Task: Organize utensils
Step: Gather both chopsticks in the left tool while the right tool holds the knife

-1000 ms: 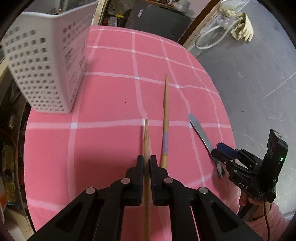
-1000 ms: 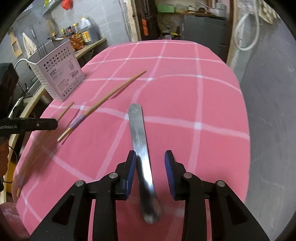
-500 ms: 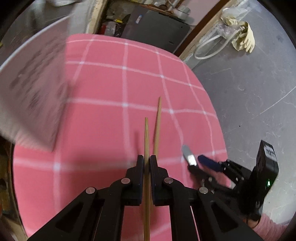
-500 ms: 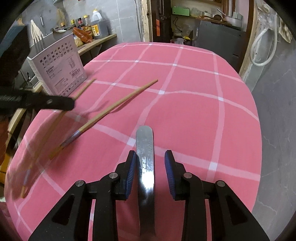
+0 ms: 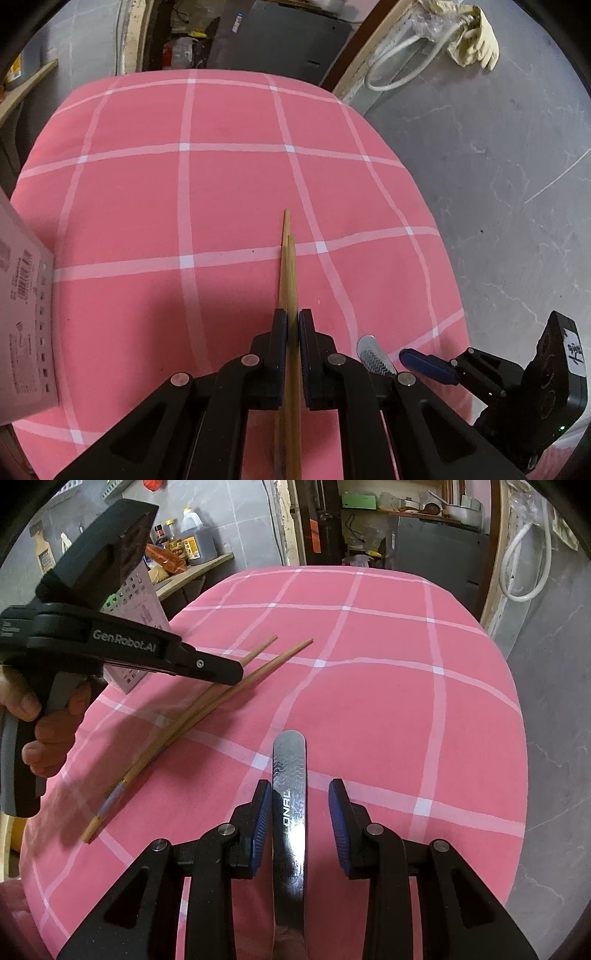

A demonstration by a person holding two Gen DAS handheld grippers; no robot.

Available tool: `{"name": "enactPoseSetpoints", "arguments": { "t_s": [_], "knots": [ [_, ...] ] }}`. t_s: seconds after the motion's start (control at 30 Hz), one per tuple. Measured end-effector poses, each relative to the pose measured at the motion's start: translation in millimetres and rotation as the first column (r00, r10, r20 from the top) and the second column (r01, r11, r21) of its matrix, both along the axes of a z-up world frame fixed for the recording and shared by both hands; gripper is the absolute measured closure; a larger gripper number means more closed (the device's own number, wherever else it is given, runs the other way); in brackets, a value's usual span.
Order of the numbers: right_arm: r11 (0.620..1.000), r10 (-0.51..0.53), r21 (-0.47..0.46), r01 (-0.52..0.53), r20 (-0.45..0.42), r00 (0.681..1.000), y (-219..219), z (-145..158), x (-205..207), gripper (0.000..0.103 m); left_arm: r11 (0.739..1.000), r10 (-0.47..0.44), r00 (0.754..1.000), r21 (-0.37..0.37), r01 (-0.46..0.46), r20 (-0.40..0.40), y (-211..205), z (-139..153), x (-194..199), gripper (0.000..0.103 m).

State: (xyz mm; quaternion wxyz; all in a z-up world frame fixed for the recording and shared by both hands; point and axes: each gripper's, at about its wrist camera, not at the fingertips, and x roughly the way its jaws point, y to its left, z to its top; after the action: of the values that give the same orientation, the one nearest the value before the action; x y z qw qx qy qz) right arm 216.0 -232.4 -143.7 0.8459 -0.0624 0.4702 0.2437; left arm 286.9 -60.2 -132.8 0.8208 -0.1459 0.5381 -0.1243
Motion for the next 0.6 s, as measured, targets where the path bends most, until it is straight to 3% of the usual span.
{"name": "enactPoseSetpoints", "arguments": {
  "t_s": [0.43,0.6],
  "knots": [
    [1.000,0.012,-0.017,-0.013,-0.024,1.000,3.6,-0.4,9.0,0.074,0.998,-0.051,0.993,-0.042,0.047,-0.109,-5.0,-17.8,10.1,0.090],
    [0.993,0.014,-0.116,-0.015,-0.006,1.000,19.3,-1.5,7.2,0.074,0.997,-0.077,0.991,-0.004,0.077,-0.111,-14.2,-17.1,14.9,0.090]
  ]
}}
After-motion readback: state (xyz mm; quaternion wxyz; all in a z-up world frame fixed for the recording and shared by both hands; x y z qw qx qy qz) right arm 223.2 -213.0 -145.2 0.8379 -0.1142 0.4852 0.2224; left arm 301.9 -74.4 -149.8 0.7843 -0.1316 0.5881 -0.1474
